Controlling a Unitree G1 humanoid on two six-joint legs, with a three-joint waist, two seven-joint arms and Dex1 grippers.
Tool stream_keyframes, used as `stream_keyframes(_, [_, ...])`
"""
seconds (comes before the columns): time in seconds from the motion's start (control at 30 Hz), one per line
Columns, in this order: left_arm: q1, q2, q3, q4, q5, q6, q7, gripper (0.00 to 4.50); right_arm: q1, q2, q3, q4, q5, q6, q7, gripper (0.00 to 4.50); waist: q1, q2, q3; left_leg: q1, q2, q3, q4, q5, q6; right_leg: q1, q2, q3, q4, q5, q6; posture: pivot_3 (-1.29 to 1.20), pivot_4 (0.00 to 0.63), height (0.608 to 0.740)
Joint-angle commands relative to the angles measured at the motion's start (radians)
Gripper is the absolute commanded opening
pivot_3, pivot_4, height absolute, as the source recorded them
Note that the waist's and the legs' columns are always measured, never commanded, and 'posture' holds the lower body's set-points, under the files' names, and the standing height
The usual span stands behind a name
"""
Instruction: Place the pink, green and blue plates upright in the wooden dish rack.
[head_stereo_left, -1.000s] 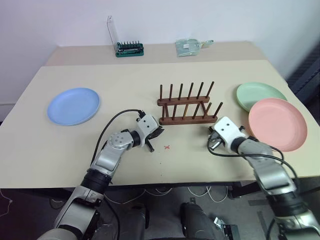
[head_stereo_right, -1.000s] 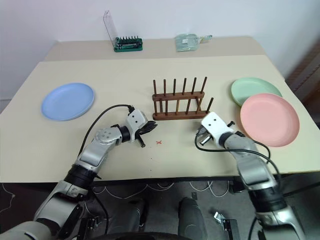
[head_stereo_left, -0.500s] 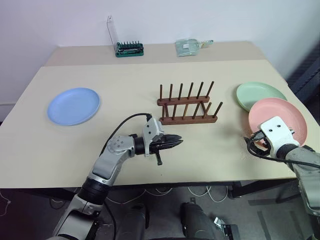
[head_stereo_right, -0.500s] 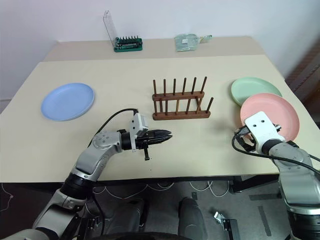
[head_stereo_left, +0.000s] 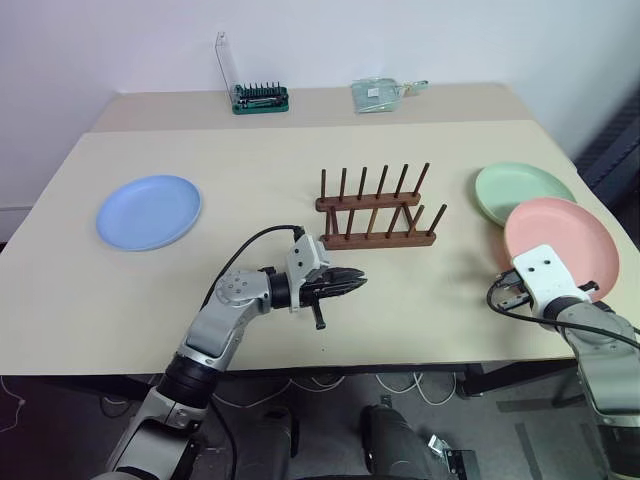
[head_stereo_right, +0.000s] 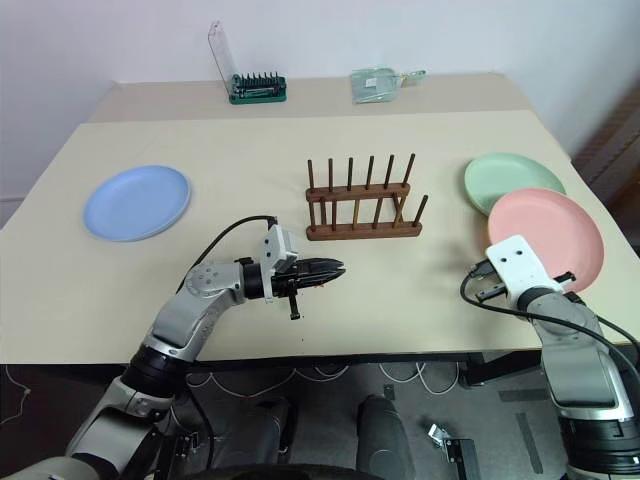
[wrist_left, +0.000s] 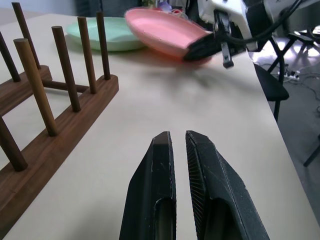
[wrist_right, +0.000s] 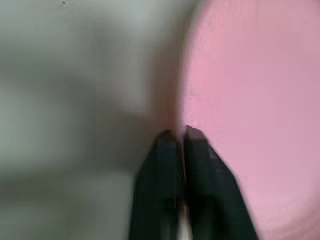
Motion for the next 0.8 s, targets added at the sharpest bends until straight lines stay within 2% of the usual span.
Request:
stream_keyframes(0.03, [0.002,0.003,0.002,-0.031,-0.002,-0.013,0.003,0.46,0.003,-0.045,0.0,-0.043,-0.031,-0.018,0.012,0.02,0.0,0.0,0.0,0.0,0.0,0.0,0.0,0.0,0.0,0.0,0.0,0.0,0.0,0.0,0.0,0.0,0.15,0.74])
stream_keyframes(0.13, [0.005,0.005,0.0,-0.03,-0.002,-0.014,0.001,0.46,0.0,-0.096,-0.02,-0.077,-0.025,-0.045,0.056,0.02,-0.001,0.0,0.0,0.0,0.0,0.0,0.0,0.0,0.0,0.0,0.0,0.0,0.0,0.0,0.0,0.0,0.15,0.74])
stream_keyframes(0.23, [0.001,0.002,-0.002,-0.021,0.0,-0.021,-0.001,0.46,-0.018,-0.191,-0.068,-0.135,-0.005,-0.103,0.141,0.02,-0.001,0.002,0.001,0.0,0.0,0.0,0.0,0.0,0.0,0.0,0.0,0.0,0.0,0.0,0.0,0.0,0.15,0.74])
stream_keyframes(0.33, [-0.001,0.001,-0.003,-0.018,0.001,-0.024,-0.002,0.46,-0.045,-0.216,-0.098,-0.16,0.025,-0.142,0.176,0.02,-0.001,0.002,0.001,0.0,0.0,0.0,0.0,0.0,0.0,0.0,0.0,0.0,0.0,0.0,0.0,0.0,0.15,0.74])
stream_keyframes(0.43, [-0.004,-0.003,-0.003,-0.012,0.002,-0.028,-0.002,0.46,-0.143,-0.184,-0.132,-0.224,0.162,-0.188,0.247,0.02,-0.004,0.002,0.001,0.0,0.0,0.001,0.0,0.0,0.0,0.0,0.0,0.0,0.0,0.0,0.0,0.0,0.15,0.74])
stream_keyframes(0.57, [-0.012,-0.015,-0.003,0.003,-0.002,-0.034,-0.004,0.46,-0.421,-0.028,-0.152,-0.27,0.623,-0.035,0.349,0.02,-0.006,0.002,0.002,0.0,0.001,0.0,0.0,0.0,0.0,0.0,0.001,0.0,0.0,0.0,0.0,0.0,0.15,0.74])
stream_keyframes(0.7, [-0.019,-0.02,-0.001,0.012,-0.003,-0.041,-0.005,0.46,-0.56,0.038,-0.171,-0.173,0.842,0.072,0.353,0.02,0.005,0.0,0.002,-0.001,0.0,-0.002,0.0,0.0,0.0,0.001,0.0,-0.002,-0.001,0.0,0.0,0.0,0.15,0.74])
stream_keyframes(0.8, [-0.02,-0.019,0.001,0.012,-0.003,-0.043,-0.001,0.46,-0.619,0.05,-0.151,-0.059,0.894,0.106,0.361,0.02,0.014,0.0,0.002,-0.002,-0.001,-0.002,0.001,0.0,0.0,0.001,-0.001,-0.001,-0.002,0.0,0.0,0.0,0.15,0.74])
